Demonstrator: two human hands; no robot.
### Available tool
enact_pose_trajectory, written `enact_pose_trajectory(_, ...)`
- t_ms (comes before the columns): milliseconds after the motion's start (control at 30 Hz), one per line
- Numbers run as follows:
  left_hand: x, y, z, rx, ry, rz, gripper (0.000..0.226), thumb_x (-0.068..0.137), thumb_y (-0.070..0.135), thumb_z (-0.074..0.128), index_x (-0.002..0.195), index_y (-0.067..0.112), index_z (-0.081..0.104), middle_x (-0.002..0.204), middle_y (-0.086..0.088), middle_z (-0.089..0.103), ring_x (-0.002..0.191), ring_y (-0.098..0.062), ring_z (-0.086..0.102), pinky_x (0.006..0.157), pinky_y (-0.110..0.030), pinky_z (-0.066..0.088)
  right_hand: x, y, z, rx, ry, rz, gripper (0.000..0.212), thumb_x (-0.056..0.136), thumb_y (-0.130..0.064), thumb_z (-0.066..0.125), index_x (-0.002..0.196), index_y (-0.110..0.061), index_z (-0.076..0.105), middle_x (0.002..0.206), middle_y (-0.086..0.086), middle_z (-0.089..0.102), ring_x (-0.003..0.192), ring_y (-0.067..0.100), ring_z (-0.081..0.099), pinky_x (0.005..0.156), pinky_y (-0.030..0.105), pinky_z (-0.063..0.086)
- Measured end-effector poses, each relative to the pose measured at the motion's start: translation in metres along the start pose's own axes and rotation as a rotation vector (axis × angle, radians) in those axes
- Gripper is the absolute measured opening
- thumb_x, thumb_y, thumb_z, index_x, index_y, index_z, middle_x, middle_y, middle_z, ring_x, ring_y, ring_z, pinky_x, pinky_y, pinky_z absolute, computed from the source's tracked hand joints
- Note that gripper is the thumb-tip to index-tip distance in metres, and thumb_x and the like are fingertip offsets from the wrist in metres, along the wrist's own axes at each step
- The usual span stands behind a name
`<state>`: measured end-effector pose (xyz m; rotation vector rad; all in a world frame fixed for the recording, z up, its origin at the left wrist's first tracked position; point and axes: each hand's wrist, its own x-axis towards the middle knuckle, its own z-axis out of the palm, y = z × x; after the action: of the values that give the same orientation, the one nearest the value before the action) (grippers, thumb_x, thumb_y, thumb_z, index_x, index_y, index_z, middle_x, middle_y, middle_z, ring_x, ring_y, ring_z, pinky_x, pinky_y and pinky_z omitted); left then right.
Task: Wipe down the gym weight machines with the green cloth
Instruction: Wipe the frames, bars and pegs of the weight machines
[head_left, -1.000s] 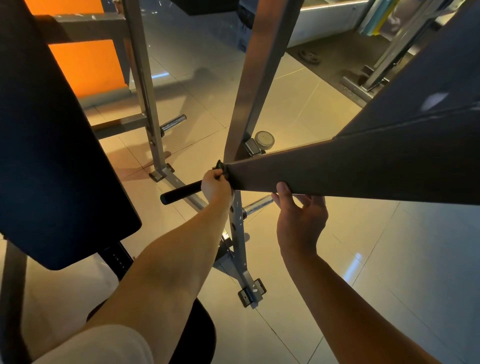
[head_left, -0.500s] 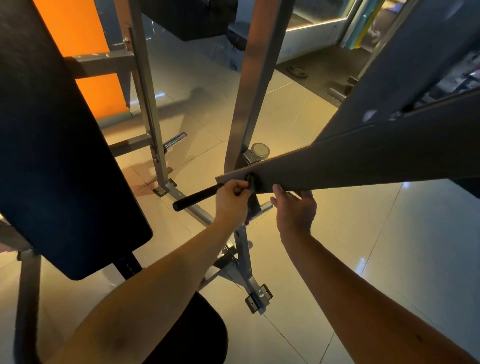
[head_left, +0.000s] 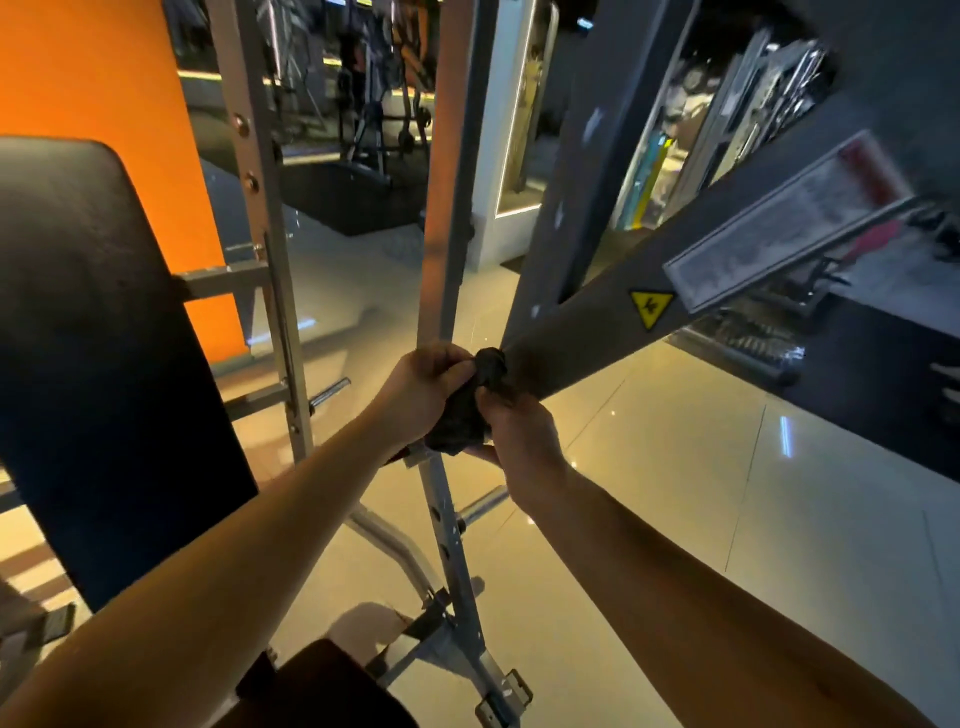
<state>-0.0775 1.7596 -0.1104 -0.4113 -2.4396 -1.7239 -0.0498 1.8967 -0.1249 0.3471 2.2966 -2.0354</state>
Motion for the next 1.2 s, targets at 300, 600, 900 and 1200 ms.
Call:
enact_pose_trajectory(300,-0.007,0.077,-0.016,0.309,0.313,0.274,0.005,0.096,0.026,0.065,0.093,0.03,0.064,0.106,0.007,0.061,0.095,-0.004,0.06,0.092,-0.031,0.054,-0.053,-0.076,-0.044,0.032,0.063,-0.298,0.009,0.094,-0.022,0.072,0.101,-0.026,0.068,0.104,-0.005,0.069,0.099,0.015,0.066,0.094,0.047,0.058)
enact_pose_trajectory(600,0.002,0.136,-0.019,0.217,0.094,0.468,0.025,0.094,0.033,0.062,0.117,0.026,0.059,0.107,0.017,0.057,0.101,0.004,0.06,0.083,-0.016,0.051,-0.053,-0.149,-0.064,0.085,0.114,-0.48,0.025,0.096,-0.011,0.067,0.098,-0.036,0.072,0.111,-0.006,0.069,0.103,0.014,0.067,0.093,0.038,0.06)
enact_pose_trajectory(900,0.076,0.192,-0.028,-0.085,0.456,0.375,0.019,0.091,0.016,0.072,0.104,0.024,0.061,0.095,0.006,0.07,0.086,-0.008,0.07,0.078,-0.037,0.062,-0.04,-0.209,-0.072,-0.103,0.304,-0.758,0.034,0.101,-0.009,0.056,0.13,-0.024,0.067,0.117,-0.014,0.062,0.111,0.005,0.06,0.093,0.021,0.052)
enact_pose_trajectory(1200,0.13,0.2,-0.013,0.252,0.5,0.723,0.03,0.098,0.009,0.063,0.127,0.015,0.066,0.126,0.006,0.051,0.116,-0.002,0.049,0.105,-0.019,0.043,-0.013,-0.223,-0.064,-0.072,0.383,-0.73,0.05,0.102,-0.003,0.054,0.149,-0.02,0.05,0.121,-0.008,0.05,0.118,0.007,0.049,0.102,0.024,0.043)
